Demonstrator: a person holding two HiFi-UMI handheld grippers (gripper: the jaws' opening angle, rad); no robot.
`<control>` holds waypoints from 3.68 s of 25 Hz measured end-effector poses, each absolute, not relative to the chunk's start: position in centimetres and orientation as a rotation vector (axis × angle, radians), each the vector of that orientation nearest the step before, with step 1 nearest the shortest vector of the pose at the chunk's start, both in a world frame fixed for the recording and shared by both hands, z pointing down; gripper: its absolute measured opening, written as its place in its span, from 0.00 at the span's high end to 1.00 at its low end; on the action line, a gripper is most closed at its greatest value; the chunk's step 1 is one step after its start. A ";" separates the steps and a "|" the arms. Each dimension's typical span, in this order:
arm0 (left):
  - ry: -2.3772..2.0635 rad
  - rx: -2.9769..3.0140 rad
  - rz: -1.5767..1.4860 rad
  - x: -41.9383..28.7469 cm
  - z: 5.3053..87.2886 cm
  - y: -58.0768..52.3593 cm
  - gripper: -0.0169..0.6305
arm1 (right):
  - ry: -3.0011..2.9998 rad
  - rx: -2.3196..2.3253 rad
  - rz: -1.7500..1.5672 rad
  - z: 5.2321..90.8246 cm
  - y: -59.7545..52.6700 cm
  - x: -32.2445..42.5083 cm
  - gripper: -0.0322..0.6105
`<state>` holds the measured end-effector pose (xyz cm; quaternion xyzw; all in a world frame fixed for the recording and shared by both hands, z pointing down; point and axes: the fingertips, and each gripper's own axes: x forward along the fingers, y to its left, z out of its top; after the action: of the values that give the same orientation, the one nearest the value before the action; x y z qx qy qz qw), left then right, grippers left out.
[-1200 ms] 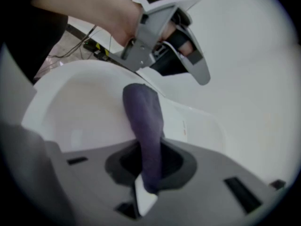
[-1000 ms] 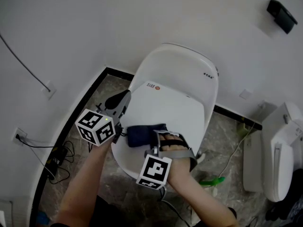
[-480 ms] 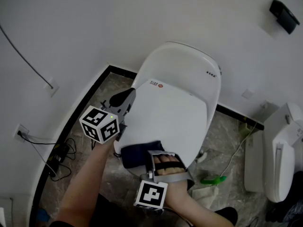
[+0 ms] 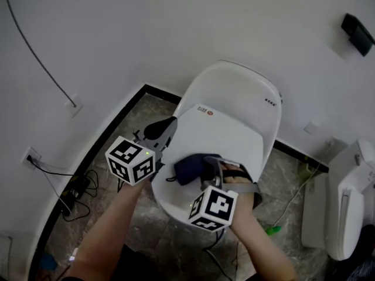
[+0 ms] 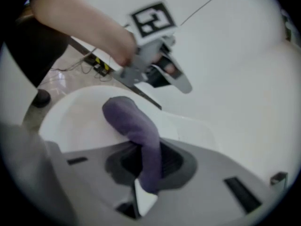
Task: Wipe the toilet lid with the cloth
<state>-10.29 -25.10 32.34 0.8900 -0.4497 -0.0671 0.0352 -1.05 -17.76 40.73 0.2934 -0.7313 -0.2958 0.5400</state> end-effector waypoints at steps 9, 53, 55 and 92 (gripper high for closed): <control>-1.370 2.776 -0.167 -11.3 31.8 -23.4 0.95 | -1.599 0.843 -0.688 37.3 -35.9 -1.4 0.85; -1.396 2.676 -0.262 -14.3 32.8 -26.4 0.95 | -1.541 0.517 -0.753 44.8 -27.2 -9.3 0.85; -1.399 2.671 -0.263 -14.5 32.9 -26.6 0.95 | -1.551 0.501 -0.767 44.8 -25.7 -9.7 0.85; -1.386 2.713 -0.160 -9.4 31.9 -24.7 0.95 | -1.648 0.751 -0.606 37.8 -28.2 6.5 0.85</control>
<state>-9.40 -24.69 31.85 0.8884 -0.4539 -0.0524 0.0455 6.52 -28.22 37.83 0.3211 -0.7042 -0.2591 0.5778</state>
